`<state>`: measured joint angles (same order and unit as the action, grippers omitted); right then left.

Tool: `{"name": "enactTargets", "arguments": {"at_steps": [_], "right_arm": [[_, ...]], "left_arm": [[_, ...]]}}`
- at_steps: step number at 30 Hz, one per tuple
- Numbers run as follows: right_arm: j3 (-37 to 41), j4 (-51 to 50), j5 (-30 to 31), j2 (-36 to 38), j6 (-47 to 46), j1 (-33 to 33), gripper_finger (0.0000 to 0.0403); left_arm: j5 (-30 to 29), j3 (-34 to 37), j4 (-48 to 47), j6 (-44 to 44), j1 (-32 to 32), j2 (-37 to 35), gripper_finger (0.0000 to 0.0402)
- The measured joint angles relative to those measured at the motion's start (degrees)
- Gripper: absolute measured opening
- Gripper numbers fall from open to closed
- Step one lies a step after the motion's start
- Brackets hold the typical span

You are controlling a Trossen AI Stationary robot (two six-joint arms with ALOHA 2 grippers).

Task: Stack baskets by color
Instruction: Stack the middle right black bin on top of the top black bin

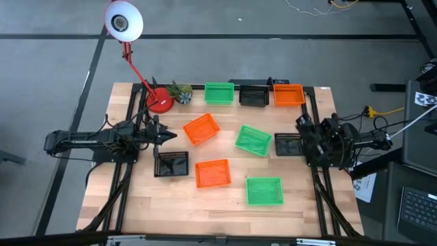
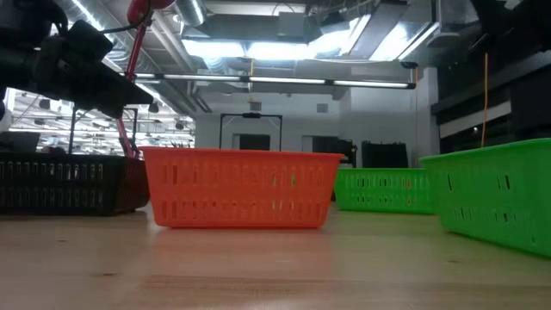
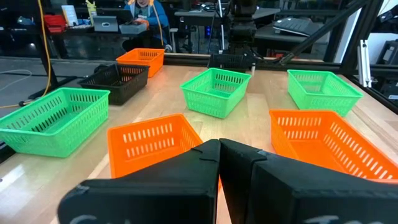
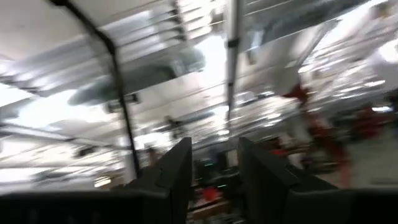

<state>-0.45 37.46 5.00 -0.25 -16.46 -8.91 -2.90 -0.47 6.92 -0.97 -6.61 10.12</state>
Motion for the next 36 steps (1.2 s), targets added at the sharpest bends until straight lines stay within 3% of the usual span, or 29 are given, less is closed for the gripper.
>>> {"name": "enactTargets", "arguments": {"at_steps": [4,7,10,13,15,18,21,23,28,36], "right_arm": [[0.00,1.45,-9.49,-0.35,-4.45,-0.02,0.0128],[-1.13,3.78,-12.48,-1.78,-5.85,-0.02,0.0128],[-7.54,2.59,-18.31,-3.87,-4.80,-0.02,0.0128],[-17.68,-8.29,-23.97,-7.30,-0.99,-0.02,0.0128],[-25.73,-21.26,-22.65,-10.51,2.24,-0.02,0.0128],[-37.48,-42.23,-11.19,-17.57,4.80,-0.02,0.0128],[-46.42,-61.27,0.35,-26.69,1.45,0.02,0.0128],[-51.21,-72.20,3.13,-32.73,-2.35,0.02,0.0128],[-57.68,-92.27,-2.11,-46.02,-11.34,-0.02,0.0128],[-54.41,-101.70,-11.08,-60.53,-16.16,-0.02,0.0128]], "left_arm": [[0.07,0.00,0.29,-1.13,0.00,0.00,0.0000],[0.88,0.02,2.18,-10.18,0.04,0.01,0.0000],[-0.03,0.02,5.29,-18.11,0.00,-0.01,0.0000],[-0.93,0.02,7.45,-17.99,0.00,-0.01,0.0000],[-2.11,0.00,7.89,-18.01,0.02,-0.01,0.0000],[-4.31,0.01,7.85,-18.04,0.02,-0.01,0.0000],[-6.03,0.00,7.85,-17.99,0.02,-0.01,0.0000],[-7.11,0.01,7.83,-17.99,0.02,0.00,0.0000],[-8.63,0.00,7.78,-17.97,0.00,0.01,0.0000],[-8.62,0.02,7.70,-17.95,0.00,0.00,0.0000]]}}
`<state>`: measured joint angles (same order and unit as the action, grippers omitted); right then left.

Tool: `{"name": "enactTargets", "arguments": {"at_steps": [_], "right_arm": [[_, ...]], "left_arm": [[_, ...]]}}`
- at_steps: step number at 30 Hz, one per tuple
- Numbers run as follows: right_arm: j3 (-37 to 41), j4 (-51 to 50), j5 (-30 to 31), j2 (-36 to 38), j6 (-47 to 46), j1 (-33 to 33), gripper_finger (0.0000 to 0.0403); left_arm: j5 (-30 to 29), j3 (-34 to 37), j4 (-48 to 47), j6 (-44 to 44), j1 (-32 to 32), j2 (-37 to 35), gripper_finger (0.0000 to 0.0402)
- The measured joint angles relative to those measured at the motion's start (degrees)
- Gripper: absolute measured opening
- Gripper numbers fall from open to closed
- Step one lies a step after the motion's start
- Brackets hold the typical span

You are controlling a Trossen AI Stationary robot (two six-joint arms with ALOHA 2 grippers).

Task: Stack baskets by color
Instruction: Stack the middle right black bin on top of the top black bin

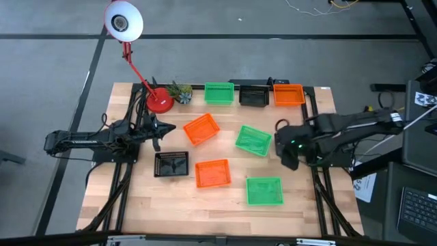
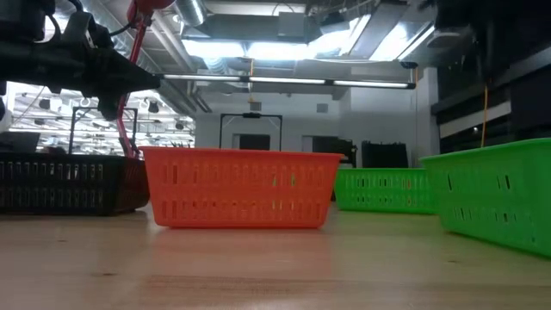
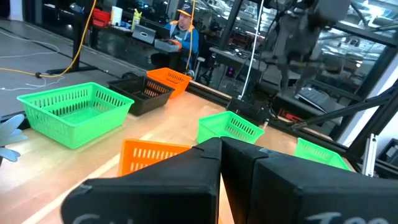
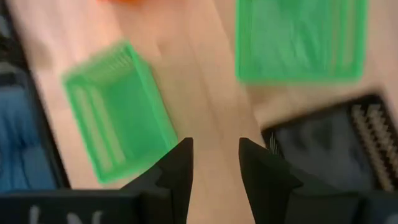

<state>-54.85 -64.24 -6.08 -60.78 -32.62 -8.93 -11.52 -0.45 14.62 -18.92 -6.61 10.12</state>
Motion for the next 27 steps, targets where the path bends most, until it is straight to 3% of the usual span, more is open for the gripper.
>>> {"name": "enactTargets", "arguments": {"at_steps": [9,18,27], "right_arm": [[5.70,-4.23,0.37,-8.62,0.81,0.00,0.0128],[11.20,-4.29,0.75,-11.27,3.17,0.00,0.0128],[12.16,-4.05,6.49,-12.37,3.16,0.00,0.0128]], "left_arm": [[0.01,-0.02,-0.01,0.02,0.00,-0.01,0.0000],[0.00,-0.02,-0.01,0.00,0.00,0.01,0.0000],[-0.01,-0.02,-0.01,0.02,0.02,0.01,0.0000]]}}
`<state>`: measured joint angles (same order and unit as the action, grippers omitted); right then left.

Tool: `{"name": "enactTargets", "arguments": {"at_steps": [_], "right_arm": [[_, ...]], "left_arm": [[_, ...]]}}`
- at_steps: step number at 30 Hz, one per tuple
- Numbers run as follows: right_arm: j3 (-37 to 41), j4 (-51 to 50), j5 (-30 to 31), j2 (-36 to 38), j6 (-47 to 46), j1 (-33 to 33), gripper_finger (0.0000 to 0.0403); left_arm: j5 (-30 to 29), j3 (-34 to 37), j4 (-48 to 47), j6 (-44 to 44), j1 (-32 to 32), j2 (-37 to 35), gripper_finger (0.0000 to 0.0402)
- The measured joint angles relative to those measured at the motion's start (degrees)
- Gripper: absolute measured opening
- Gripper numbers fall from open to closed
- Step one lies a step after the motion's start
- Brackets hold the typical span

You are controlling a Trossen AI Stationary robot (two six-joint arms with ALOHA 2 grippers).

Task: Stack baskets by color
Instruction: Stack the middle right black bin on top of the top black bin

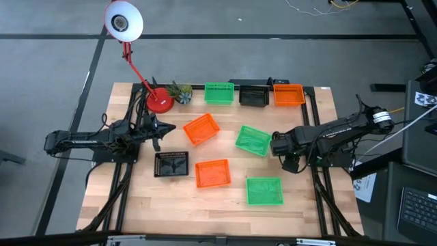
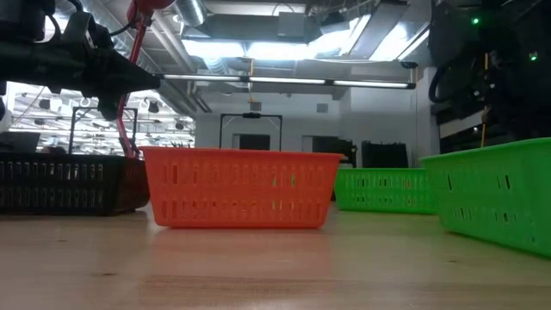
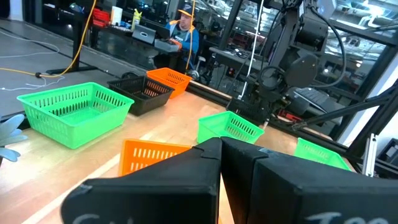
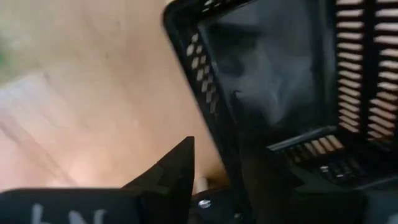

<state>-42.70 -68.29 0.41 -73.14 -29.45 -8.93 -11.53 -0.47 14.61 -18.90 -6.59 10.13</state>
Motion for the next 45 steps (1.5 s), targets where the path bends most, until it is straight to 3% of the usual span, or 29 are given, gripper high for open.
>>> {"name": "enactTargets", "arguments": {"at_steps": [20,38,41,45], "right_arm": [[0.00,4.25,-1.56,-0.39,1.21,0.00,0.0128],[0.00,5.84,1.46,-14.81,1.39,0.00,0.0126],[0.00,5.81,1.46,-16.39,-0.28,0.02,0.0102],[-0.01,5.79,1.82,-17.50,-0.35,0.00,0.0021]], "left_arm": [[0.02,0.00,0.00,0.04,0.00,0.00,0.0000],[0.02,0.00,-0.09,0.04,0.00,-0.02,0.0000],[0.02,0.00,-0.10,0.04,0.00,-0.02,0.0000],[0.02,0.01,-0.64,0.04,0.00,-0.01,0.0000]]}}
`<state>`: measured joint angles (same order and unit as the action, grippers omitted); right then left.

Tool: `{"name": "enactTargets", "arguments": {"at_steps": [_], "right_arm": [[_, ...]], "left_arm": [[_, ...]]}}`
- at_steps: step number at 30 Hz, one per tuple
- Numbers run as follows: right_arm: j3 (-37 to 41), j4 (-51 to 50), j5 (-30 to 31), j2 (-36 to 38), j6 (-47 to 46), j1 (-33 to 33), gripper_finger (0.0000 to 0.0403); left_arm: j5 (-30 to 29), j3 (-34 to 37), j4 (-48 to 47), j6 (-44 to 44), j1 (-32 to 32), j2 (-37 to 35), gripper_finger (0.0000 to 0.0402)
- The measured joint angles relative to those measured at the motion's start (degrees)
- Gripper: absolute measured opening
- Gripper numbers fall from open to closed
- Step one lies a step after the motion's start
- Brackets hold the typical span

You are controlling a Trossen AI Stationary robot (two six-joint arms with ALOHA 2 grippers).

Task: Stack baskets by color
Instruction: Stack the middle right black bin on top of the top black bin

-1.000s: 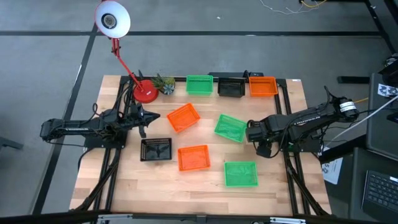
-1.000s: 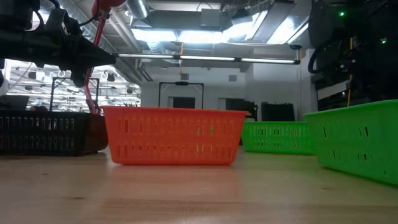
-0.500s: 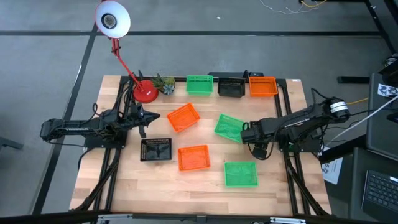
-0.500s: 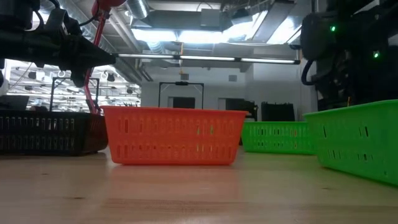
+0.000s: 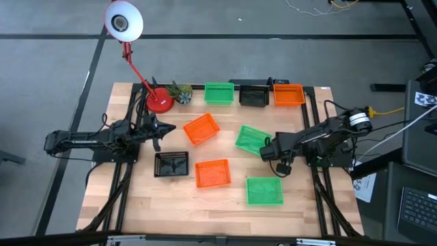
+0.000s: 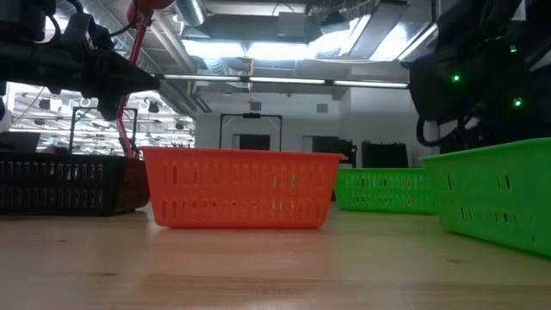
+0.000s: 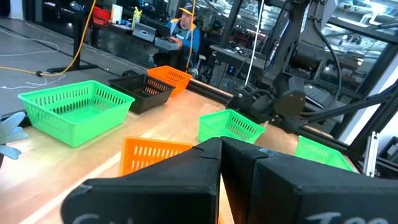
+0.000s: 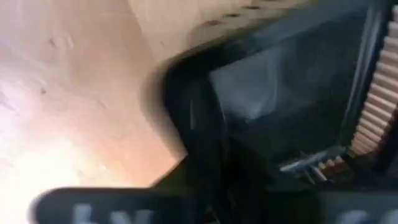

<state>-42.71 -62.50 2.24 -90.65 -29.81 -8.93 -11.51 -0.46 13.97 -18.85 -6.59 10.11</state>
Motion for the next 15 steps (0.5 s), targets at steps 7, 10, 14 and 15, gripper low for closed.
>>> {"name": "enactTargets", "arguments": {"at_steps": [7,10,14,15], "right_arm": [[-0.09,0.02,0.22,-0.24,-1.43,0.00,0.0003],[-0.09,0.00,0.18,-0.24,-1.48,0.00,0.0002],[-1.70,-2.83,0.49,-0.27,-1.50,0.00,0.0002],[-2.62,-4.28,0.98,-0.27,-1.53,0.00,0.0002]], "left_arm": [[0.00,-0.01,-0.30,-0.01,-0.01,0.02,0.0000],[0.00,-0.01,-0.30,0.00,-0.01,0.01,0.0000],[0.00,0.02,-0.30,-0.02,-0.02,0.00,0.0000],[0.00,0.01,-0.30,-0.01,-0.01,0.02,0.0000]]}}
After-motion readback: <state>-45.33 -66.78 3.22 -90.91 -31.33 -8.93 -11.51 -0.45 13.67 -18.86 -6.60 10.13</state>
